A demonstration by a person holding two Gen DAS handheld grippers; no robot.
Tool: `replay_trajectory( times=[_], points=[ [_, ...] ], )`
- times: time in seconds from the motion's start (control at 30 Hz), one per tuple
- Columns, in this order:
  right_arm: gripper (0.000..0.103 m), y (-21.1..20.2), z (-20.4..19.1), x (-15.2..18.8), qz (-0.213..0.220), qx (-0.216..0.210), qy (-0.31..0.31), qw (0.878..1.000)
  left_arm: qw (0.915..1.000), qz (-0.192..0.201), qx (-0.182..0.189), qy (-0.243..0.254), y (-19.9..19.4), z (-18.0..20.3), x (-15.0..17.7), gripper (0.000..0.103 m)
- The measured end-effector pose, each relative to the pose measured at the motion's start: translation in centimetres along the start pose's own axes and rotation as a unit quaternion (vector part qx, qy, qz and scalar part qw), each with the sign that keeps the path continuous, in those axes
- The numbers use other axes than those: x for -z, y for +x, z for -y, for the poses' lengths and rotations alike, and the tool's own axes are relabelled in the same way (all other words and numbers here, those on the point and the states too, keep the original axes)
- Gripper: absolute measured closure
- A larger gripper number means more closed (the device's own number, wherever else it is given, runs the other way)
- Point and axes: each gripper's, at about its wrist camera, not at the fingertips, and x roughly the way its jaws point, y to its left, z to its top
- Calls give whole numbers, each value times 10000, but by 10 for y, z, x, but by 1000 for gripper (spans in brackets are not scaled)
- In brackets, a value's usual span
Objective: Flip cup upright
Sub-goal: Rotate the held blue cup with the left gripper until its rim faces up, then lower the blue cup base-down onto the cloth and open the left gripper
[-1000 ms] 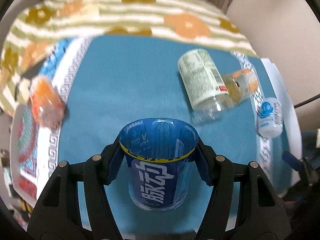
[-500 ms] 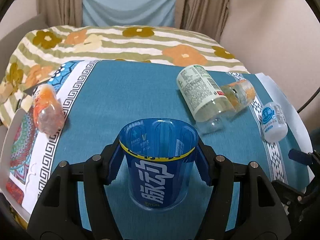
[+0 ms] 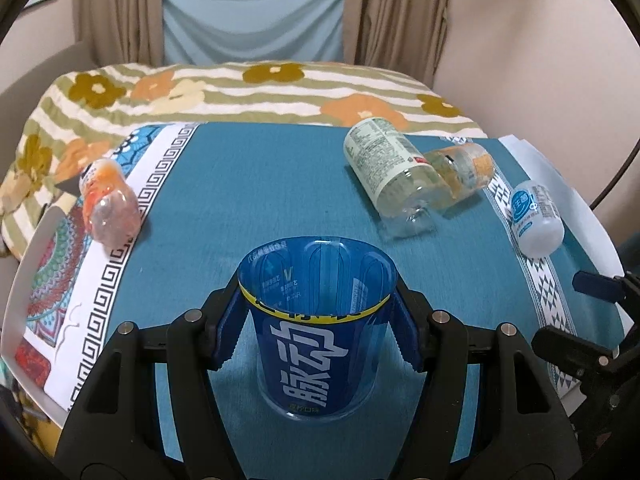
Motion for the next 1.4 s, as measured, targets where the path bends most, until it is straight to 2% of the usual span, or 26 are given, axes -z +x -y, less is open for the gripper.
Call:
replay_trajectory(
  times=[0.17,0.33,0.5,0.73,0.83,0.9,0.93,0.97,1.17,1.4],
  points=[
    [4,-1,0,1,45,17,-21,10000,9992,388,-61,124,-3,3,-8,35],
    [4,0,-1,2,25,-19,-45,10000,9997,165,-85,159,3,5,0,35],
    [4,1,-2,2,50,-26,-58,10000,9993,215,-165,258,-4,9,13,35],
    [4,3,-4,4,15,-31,-73,10000,9997,10,-135,204,0,7,24,35],
    [4,3,-4,4,22,-57,-58,10000,9993,-120,-237,247,2,8,22,28],
    [4,2,-5,3,35,-66,-50,10000,9989,-147,-337,297,3,9,22,10],
    [4,1,-6,3,37,-70,-54,10000,9988,-116,-361,320,1,9,22,7],
    [4,0,-7,4,43,-61,-59,10000,9987,-60,-371,354,-2,10,22,4],
    [4,-16,-3,-1,165,-74,-9,9998,9977,0,-469,485,-24,15,12,4],
    [4,-54,-3,-22,298,-60,12,9995,9974,204,-529,440,-94,15,-21,3]
  ],
)
